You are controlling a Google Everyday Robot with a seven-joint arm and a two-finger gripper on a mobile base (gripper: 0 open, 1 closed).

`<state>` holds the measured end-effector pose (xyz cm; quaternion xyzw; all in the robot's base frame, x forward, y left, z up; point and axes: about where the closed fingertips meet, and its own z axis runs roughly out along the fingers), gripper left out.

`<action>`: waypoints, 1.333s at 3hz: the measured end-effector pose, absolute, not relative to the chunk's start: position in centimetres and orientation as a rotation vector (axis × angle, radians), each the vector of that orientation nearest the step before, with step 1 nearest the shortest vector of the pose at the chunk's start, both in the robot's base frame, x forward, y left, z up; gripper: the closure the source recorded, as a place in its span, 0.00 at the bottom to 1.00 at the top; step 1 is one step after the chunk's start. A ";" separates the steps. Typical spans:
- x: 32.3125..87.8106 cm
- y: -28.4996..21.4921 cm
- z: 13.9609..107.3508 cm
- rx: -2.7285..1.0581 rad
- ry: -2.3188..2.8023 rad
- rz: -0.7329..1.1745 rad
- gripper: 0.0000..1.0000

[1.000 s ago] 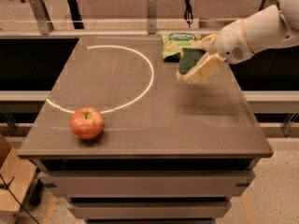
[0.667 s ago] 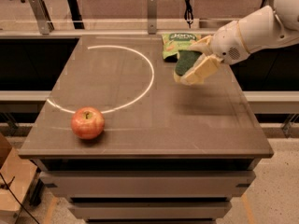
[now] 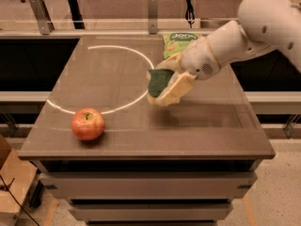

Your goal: Move sponge near apple

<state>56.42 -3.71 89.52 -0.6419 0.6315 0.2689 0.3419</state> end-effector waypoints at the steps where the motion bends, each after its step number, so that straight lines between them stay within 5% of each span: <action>1: 53.3 0.3 87.4 -1.764 1.588 0.825 1.00; 2: 50.1 3.9 85.7 -1.850 1.534 0.936 1.00; 4: 46.6 7.4 83.4 -1.944 1.493 1.029 0.58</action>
Offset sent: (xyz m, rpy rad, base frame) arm -0.1018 0.1133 -0.0571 0.0272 0.1870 0.3518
